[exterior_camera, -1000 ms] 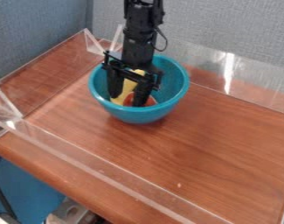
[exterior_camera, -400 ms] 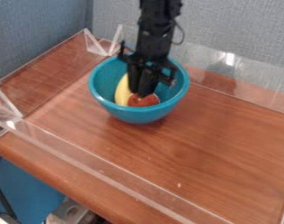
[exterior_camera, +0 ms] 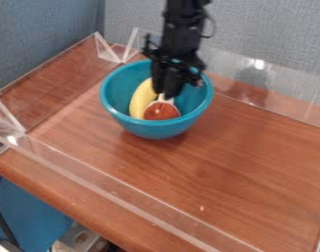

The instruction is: Remove the yellow object from the blue bowl and put it on the table

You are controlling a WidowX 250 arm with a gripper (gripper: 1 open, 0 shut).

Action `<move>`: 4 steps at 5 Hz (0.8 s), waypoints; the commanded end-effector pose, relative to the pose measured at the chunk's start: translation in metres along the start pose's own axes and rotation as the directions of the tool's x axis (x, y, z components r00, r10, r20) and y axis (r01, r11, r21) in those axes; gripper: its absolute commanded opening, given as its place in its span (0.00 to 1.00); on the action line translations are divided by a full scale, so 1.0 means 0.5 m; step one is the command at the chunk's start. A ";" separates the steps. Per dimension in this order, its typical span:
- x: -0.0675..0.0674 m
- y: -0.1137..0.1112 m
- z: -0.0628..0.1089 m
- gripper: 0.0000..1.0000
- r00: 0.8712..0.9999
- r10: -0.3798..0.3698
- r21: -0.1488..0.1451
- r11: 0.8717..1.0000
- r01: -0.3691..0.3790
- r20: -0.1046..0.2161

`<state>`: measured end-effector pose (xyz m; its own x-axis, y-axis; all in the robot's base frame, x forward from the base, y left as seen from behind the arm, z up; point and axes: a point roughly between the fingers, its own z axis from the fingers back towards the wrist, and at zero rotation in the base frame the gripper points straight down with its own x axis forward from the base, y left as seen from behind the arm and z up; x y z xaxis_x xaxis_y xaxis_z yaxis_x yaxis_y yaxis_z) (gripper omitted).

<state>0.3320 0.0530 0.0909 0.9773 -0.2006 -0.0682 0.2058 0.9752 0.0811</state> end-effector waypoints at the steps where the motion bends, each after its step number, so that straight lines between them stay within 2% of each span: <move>1: -0.012 0.057 0.013 0.00 0.995 0.094 0.006 0.995 -0.095 0.039; 2: -0.028 0.077 0.000 1.00 0.993 0.114 0.017 0.993 -0.114 0.018; 3: -0.043 0.087 0.046 0.00 0.990 0.128 0.033 0.991 -0.130 0.058; 4: -0.046 0.067 0.093 0.00 0.988 0.116 0.051 0.991 -0.122 0.101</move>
<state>0.3169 0.0875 0.1234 0.9961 -0.0873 -0.0107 0.0880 0.9890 0.1188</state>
